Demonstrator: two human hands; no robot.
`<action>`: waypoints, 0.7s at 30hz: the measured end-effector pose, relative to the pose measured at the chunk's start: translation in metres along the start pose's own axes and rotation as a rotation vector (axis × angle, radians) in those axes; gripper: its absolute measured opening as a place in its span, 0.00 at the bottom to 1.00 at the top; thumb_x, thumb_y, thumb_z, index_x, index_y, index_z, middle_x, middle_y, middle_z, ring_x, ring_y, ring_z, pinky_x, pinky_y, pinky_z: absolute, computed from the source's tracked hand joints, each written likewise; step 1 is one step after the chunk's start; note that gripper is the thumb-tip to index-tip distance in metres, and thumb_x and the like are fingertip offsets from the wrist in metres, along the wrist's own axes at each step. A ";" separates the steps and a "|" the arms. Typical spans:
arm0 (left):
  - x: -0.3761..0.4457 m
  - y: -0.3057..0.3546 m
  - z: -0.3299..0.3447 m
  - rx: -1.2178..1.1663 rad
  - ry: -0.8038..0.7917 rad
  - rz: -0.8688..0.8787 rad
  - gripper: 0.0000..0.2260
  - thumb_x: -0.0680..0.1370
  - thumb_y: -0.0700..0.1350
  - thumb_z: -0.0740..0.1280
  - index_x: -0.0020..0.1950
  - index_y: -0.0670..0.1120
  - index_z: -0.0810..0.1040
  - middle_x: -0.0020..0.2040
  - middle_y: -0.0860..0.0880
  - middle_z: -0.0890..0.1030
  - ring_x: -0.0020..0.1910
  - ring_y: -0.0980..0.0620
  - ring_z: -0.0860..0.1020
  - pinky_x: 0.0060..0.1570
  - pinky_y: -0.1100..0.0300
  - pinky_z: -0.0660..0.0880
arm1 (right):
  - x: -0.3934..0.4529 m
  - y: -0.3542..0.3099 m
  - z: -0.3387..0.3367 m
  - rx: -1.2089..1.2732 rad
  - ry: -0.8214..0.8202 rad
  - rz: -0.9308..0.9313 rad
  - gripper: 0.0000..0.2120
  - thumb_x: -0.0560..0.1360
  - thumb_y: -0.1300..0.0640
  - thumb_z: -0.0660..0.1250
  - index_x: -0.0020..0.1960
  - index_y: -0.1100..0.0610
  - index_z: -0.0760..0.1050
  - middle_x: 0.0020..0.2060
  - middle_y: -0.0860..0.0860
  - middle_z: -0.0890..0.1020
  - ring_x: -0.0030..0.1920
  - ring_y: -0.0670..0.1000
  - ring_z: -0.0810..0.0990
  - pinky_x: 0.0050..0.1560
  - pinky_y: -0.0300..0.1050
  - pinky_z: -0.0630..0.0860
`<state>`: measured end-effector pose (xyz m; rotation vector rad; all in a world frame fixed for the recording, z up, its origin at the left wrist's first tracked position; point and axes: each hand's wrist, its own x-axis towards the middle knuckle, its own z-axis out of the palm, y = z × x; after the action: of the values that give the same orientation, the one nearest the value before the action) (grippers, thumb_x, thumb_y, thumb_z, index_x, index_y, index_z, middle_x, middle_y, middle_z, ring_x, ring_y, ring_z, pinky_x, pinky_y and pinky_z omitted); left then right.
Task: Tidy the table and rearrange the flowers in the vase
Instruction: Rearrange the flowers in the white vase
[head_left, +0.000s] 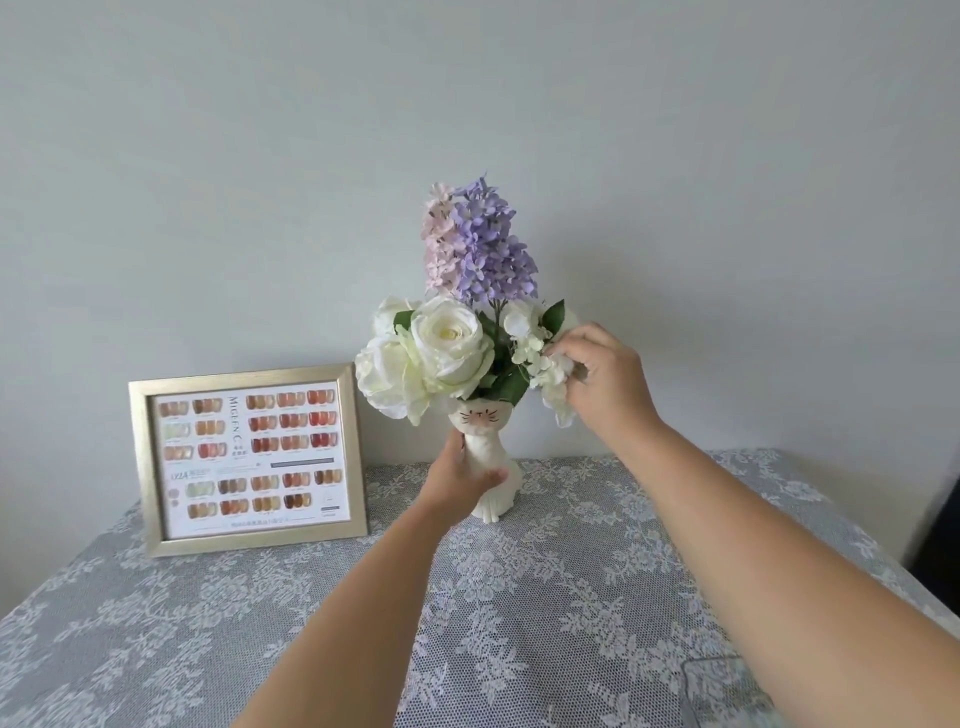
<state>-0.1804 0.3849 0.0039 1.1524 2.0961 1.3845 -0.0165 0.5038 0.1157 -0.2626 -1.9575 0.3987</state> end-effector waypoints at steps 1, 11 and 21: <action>0.000 0.001 -0.001 0.001 -0.014 -0.002 0.28 0.73 0.48 0.75 0.66 0.55 0.63 0.51 0.62 0.73 0.50 0.59 0.74 0.48 0.60 0.71 | -0.002 0.001 0.000 -0.002 -0.002 0.010 0.19 0.62 0.80 0.66 0.45 0.62 0.83 0.43 0.58 0.81 0.42 0.58 0.80 0.40 0.49 0.79; -0.015 0.008 0.001 0.071 0.042 0.012 0.30 0.73 0.48 0.75 0.71 0.49 0.65 0.65 0.48 0.76 0.62 0.46 0.75 0.63 0.45 0.73 | -0.012 -0.019 -0.001 0.012 -0.026 -0.018 0.14 0.65 0.69 0.73 0.49 0.59 0.83 0.48 0.54 0.80 0.45 0.55 0.80 0.45 0.54 0.79; -0.059 0.053 -0.073 -0.444 0.444 0.292 0.56 0.60 0.62 0.80 0.77 0.66 0.46 0.80 0.53 0.53 0.77 0.48 0.57 0.70 0.47 0.61 | 0.002 0.011 -0.021 0.272 0.030 0.479 0.19 0.79 0.54 0.59 0.70 0.50 0.67 0.67 0.51 0.69 0.57 0.40 0.71 0.60 0.40 0.66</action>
<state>-0.1728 0.3053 0.0764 1.0588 1.7720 2.2792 0.0023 0.5185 0.1210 -0.5587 -1.7738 0.9567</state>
